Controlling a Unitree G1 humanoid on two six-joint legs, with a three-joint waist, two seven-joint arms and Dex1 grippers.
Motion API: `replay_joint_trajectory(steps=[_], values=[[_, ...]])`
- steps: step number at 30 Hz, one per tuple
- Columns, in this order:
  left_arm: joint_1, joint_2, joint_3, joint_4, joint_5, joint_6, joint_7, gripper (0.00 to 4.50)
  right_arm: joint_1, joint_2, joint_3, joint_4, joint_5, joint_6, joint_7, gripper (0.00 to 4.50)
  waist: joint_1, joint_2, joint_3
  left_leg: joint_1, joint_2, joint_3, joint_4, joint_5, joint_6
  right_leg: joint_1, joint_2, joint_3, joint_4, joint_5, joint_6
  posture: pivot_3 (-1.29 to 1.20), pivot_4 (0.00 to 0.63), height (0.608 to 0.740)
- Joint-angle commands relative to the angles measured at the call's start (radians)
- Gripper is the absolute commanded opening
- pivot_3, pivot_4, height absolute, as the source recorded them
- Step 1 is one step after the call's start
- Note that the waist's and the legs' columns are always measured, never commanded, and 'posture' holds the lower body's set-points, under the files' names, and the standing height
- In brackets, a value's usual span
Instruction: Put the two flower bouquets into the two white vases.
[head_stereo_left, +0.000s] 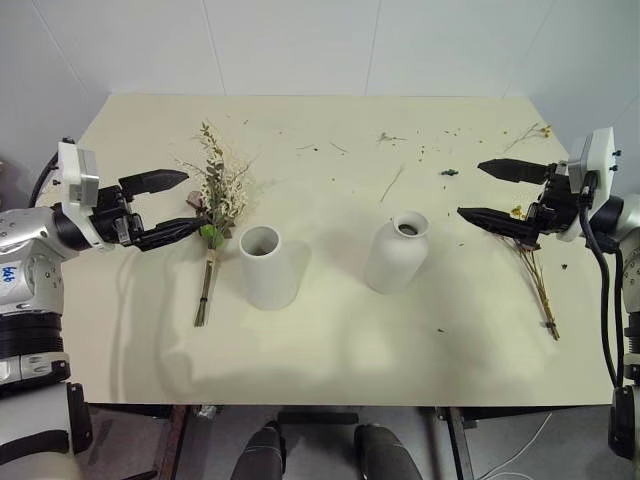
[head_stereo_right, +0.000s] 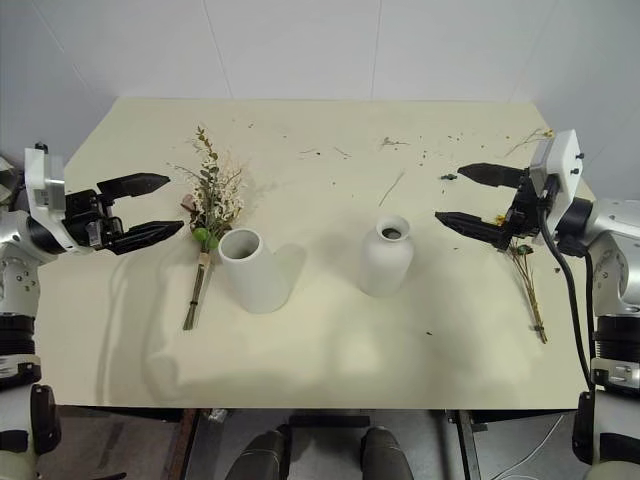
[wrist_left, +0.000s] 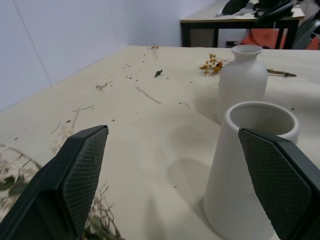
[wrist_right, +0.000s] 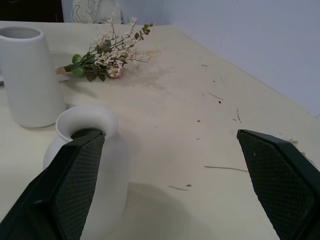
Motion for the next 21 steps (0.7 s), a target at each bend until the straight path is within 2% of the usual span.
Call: replay_joint_trajectory(steps=[1, 5, 7, 14, 17, 21], values=[[0.0, 0.006, 0.026, -0.042, -0.034, 0.012, 0.003, 4.46, -0.023, -0.016, -0.03, -0.005, 0.005, -0.018, -0.004, 4.5, 0.0, 0.0, 0.0, 0.0, 0.0, 0.0, 0.0, 0.0, 0.0, 0.0, 0.0, 0.0, 0.0, 0.0, 0.0, 0.0, 0.15, 0.74], [-0.005, -0.023, 0.01, -0.07, -0.038, 0.011, 0.006, 4.46, 0.002, -0.026, -0.052, 0.028, -0.017, -0.042, -0.037, 4.5, 0.001, 0.0, 0.0, 0.0, 0.0, 0.0, 0.002, 0.0, 0.0, 0.0, 0.0, 0.0, 0.001, 0.0, 0.0, 0.0, 0.15, 0.74], [-0.016, -0.028, -0.004, -0.111, -0.054, 0.046, -0.005, 4.46, 0.001, -0.067, -0.051, 0.041, -0.052, -0.033, -0.06, 4.5, 0.002, 0.0, 0.0, 0.0, 0.0, 0.0, 0.002, 0.0, 0.0, 0.0, 0.0, 0.0, 0.002, 0.0, 0.0, 0.0, 0.15, 0.74], [-0.138, -0.101, -0.106, -0.174, -0.029, 0.077, 0.018, 4.46, -0.038, -0.285, 0.061, 0.21, -0.224, 0.277, -0.144, 4.5, 0.006, 0.0, 0.0, -0.001, -0.001, 0.0, 0.004, 0.0, 0.0, 0.001, -0.001, 0.0, 0.001, 0.0, 0.0, 0.0, 0.15, 0.74], [-0.147, -0.135, -0.13, -0.187, -0.026, 0.07, 0.023, 4.46, -0.091, -0.289, 0.119, 0.307, -0.279, 0.37, -0.171, 4.5, -0.008, 0.001, 0.0, 0.0, -0.001, 0.0, 0.003, 0.0, 0.001, 0.001, -0.001, 0.0, 0.0, 0.0, 0.0, 0.0, 0.15, 0.74], [-0.148, -0.154, -0.158, -0.208, -0.041, 0.099, 0.011, 4.46, -0.188, -0.266, 0.203, 0.44, -0.333, 0.471, -0.137, 4.5, -0.03, 0.002, 0.001, 0.0, 0.0, 0.001, 0.003, 0.0, 0.001, 0.0, 0.0, 0.002, 0.002, 0.0, 0.0, 0.0, 0.15, 0.74]])
